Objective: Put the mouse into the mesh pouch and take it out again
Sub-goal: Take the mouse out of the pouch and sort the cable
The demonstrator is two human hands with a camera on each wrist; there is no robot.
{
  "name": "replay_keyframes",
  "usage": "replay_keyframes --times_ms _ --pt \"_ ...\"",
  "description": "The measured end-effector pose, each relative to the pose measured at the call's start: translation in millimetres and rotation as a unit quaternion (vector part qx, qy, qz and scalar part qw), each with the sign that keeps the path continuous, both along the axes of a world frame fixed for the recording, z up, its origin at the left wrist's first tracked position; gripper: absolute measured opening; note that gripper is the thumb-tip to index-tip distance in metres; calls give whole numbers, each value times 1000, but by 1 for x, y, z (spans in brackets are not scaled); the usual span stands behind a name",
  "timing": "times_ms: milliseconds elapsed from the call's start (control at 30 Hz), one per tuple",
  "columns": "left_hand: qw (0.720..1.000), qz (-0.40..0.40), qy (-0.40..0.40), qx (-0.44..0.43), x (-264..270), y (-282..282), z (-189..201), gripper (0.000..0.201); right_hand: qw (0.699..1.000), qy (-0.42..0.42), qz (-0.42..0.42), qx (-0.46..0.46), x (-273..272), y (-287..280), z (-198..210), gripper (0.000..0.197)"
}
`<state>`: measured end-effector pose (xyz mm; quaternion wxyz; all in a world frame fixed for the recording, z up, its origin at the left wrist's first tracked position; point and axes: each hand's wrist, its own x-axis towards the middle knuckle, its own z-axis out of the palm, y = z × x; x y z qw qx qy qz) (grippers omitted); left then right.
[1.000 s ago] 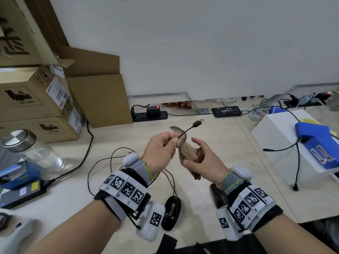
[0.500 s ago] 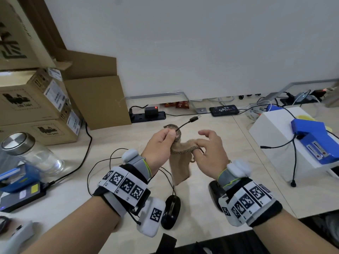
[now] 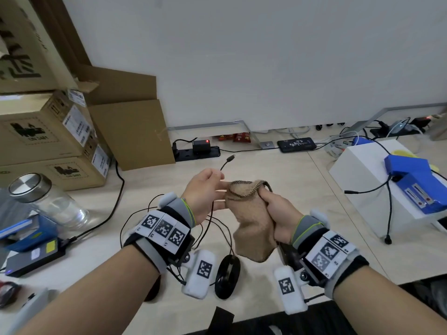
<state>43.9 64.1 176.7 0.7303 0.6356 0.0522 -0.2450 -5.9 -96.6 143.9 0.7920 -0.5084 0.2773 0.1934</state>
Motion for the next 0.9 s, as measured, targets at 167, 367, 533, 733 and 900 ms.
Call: replay_keyframes --times_ms 167,367,533,733,900 --pt "995 7 -74 71 -4 10 -20 16 990 16 -100 95 -2 -9 8 56" --pt "986 -58 -113 112 -25 -8 -23 21 950 -73 -167 255 9 -15 14 71" --pt "968 -30 -177 175 -24 -13 -27 19 931 -149 -84 323 -2 -20 18 57" --pt "957 -19 -223 185 -22 -16 -20 27 969 -174 -117 129 6 -9 8 32" --pt "930 -24 -283 233 -24 -19 -13 19 971 -208 -121 -1 9 6 7 25"
